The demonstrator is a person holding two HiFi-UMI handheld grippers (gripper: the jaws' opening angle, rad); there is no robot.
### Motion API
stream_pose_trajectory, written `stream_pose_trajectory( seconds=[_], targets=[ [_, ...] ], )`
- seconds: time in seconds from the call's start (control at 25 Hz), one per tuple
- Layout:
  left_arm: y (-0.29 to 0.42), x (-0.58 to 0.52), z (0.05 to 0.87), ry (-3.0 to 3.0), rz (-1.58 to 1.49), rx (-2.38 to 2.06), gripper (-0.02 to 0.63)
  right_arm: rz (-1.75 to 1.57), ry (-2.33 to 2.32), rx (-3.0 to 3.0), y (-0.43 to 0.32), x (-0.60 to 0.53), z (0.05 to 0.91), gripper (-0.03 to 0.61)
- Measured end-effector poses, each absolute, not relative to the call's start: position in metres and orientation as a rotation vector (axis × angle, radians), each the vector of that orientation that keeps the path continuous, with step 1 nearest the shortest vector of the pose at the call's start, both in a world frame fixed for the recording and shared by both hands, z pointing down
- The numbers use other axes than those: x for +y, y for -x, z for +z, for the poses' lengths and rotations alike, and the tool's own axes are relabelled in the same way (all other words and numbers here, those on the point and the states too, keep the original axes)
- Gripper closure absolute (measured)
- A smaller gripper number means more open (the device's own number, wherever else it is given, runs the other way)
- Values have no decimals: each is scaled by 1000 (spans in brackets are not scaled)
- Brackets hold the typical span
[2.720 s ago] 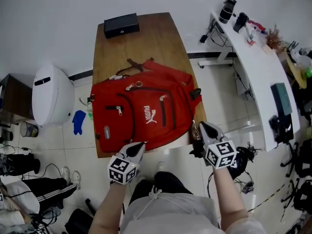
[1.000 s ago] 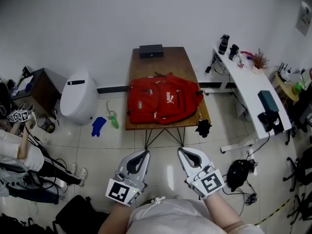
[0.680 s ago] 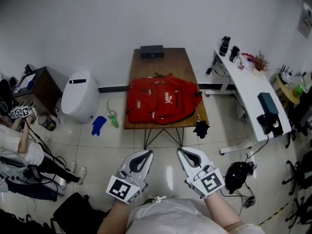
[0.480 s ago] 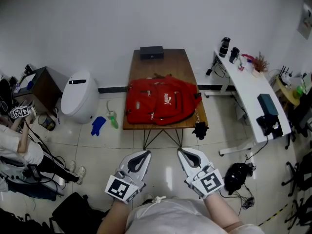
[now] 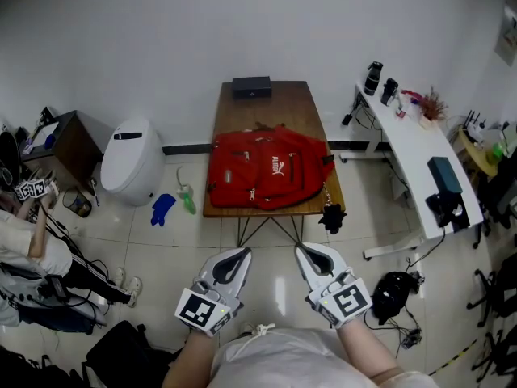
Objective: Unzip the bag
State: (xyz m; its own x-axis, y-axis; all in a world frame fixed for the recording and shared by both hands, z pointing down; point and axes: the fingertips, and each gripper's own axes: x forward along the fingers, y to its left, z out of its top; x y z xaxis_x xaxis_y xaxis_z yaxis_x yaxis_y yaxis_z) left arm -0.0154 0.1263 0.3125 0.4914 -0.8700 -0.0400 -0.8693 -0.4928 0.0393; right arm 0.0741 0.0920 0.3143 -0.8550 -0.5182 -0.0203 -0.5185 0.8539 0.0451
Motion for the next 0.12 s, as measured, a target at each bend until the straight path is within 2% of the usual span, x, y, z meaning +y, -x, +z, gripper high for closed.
stream_pose_trajectory(
  seconds=[0.12],
  targets=[
    [14,124,313,-2709,-65,-1575,607,59,855,3019,-75,90,318,571]
  ],
)
